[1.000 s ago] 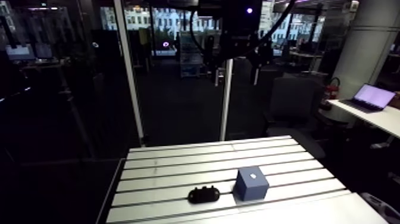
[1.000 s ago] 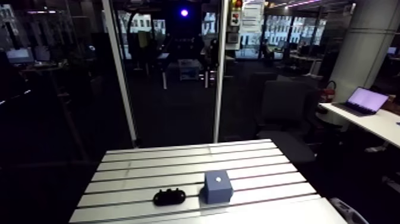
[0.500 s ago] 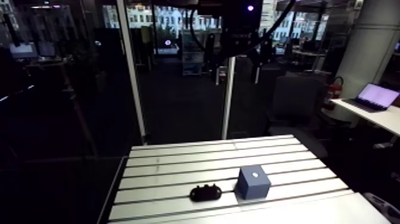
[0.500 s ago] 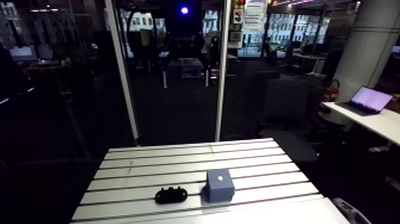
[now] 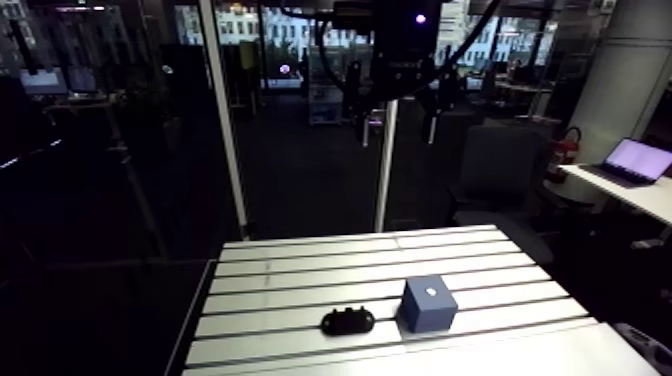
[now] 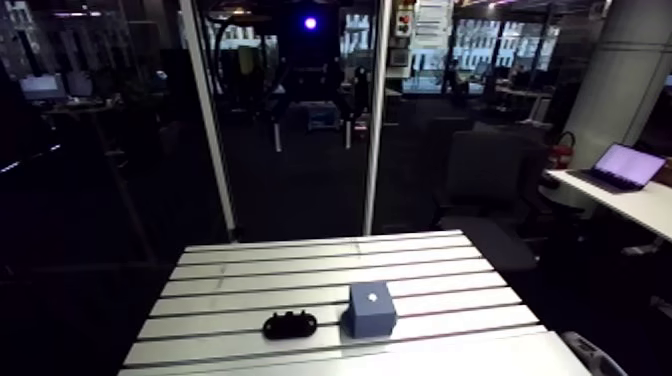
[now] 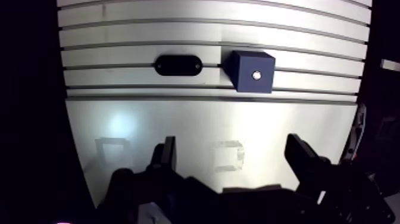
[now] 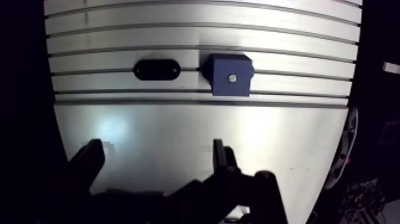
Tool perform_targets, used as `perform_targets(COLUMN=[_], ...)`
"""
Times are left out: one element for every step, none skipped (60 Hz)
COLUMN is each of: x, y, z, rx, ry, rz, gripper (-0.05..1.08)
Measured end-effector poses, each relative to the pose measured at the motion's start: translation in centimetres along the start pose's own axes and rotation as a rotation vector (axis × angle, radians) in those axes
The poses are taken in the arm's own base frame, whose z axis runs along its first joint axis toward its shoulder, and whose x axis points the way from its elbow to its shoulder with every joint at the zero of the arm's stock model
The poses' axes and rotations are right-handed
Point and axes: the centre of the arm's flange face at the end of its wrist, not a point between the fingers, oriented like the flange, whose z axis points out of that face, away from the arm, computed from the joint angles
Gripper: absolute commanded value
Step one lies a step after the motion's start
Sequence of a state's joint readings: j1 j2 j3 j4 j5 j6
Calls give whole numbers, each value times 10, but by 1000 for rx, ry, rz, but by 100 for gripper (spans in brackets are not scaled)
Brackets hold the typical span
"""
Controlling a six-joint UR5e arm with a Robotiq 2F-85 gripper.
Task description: Pick up the M10 bolt and insert it into the hex recess until seated.
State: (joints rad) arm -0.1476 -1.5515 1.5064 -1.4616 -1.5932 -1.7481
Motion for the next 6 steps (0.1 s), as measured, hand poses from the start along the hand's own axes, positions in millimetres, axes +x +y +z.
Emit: perform_targets(x=[0, 0, 1, 1, 1, 1], y=[0, 0, 0, 0, 0, 0], z=[0, 1, 1, 2, 2, 2], rx=[0, 0, 0, -1, -1, -1], ry=[-1, -2, -2, -3, -4, -4], rz=[0, 0, 0, 0, 0, 0], gripper=[1, 1, 1, 1, 1, 1])
